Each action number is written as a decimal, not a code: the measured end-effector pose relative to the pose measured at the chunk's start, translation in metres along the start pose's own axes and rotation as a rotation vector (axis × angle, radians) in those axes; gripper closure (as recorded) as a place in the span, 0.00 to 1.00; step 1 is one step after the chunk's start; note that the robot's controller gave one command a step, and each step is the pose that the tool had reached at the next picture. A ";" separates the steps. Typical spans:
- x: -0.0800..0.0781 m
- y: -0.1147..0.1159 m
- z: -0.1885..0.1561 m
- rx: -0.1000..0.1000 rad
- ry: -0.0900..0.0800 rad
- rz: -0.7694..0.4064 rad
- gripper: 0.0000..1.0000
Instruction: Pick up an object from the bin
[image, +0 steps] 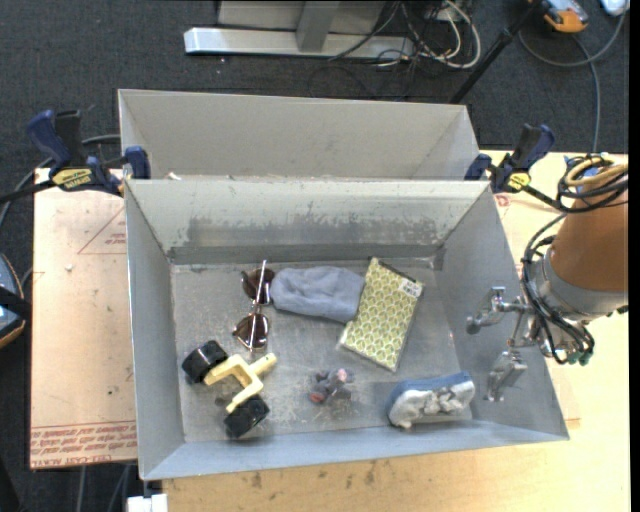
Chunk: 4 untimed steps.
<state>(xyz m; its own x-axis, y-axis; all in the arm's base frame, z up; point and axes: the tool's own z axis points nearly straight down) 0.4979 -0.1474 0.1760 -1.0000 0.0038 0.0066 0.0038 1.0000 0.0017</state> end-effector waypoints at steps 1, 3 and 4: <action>-0.002 0.001 -0.004 0.001 -0.007 -0.004 0.00; -0.009 0.009 0.099 0.009 -0.019 -0.269 1.00; -0.016 0.023 0.099 0.016 -0.013 -0.433 1.00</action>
Offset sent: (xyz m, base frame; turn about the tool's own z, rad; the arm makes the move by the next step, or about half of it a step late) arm 0.0026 0.0110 -0.1060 -0.2704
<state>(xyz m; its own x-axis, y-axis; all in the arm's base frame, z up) 0.5134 -0.1241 0.0765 -0.9094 -0.4159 -0.0037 -0.4158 0.9093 -0.0136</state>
